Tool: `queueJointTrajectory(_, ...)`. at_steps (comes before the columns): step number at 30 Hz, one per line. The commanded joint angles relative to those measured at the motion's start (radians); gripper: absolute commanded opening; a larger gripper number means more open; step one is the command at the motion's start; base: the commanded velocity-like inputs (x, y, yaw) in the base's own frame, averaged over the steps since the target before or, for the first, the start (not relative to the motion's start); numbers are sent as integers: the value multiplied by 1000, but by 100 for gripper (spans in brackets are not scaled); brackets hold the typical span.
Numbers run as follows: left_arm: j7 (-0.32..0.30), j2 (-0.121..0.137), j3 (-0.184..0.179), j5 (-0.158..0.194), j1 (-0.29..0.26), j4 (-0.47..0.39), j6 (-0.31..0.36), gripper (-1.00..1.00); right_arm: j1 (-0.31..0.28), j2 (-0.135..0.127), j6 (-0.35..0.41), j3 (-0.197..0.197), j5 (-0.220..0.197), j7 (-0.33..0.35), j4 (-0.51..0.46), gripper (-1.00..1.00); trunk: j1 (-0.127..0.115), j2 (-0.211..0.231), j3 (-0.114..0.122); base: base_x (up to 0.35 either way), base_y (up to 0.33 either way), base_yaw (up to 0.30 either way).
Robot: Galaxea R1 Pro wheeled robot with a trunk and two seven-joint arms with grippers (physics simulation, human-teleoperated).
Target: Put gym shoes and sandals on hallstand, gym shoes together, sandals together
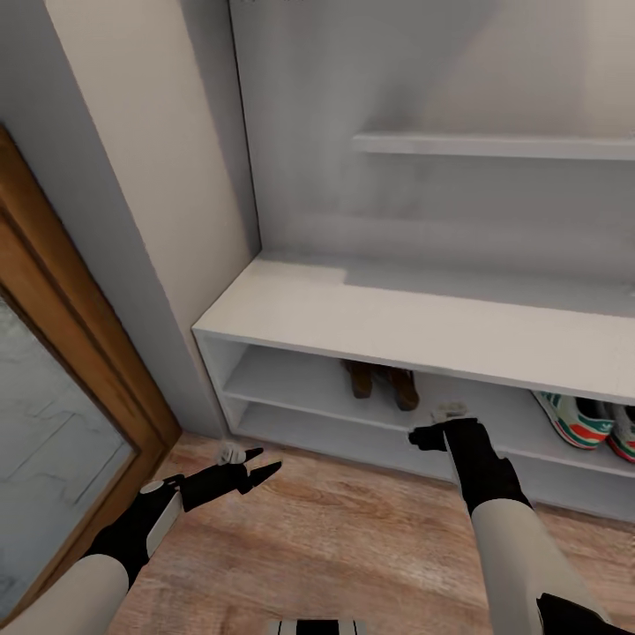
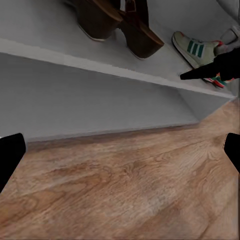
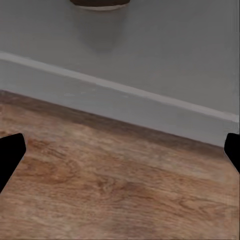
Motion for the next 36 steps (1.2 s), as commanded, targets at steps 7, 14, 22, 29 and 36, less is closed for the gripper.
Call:
queueJointTrajectory(7,-1,1,-6,9,-1,0,4,100,2,1,1,-6,10,10,1,100,-1,0,-1,-335,0,0)
queueJointTrajectory(14,-1,1,-5,9,-1,0,4,100,5,1,0,-6,8,13,2,100,-1,0,-1,-336,0,0)
queueJointTrajectory(22,-1,1,-5,10,-1,0,4,100,7,1,-43,-6,8,14,75,100,-1,0,-1,-307,0,0)
queueJointTrajectory(29,1,4,-5,10,-1,0,3,100,12,1,-89,-6,7,14,140,100,-1,0,-1,-44,0,0)
queueJointTrajectory(36,3,6,-5,9,-1,0,2,100,13,1,-176,-6,7,18,282,100,-3,1,19,0,0,0)
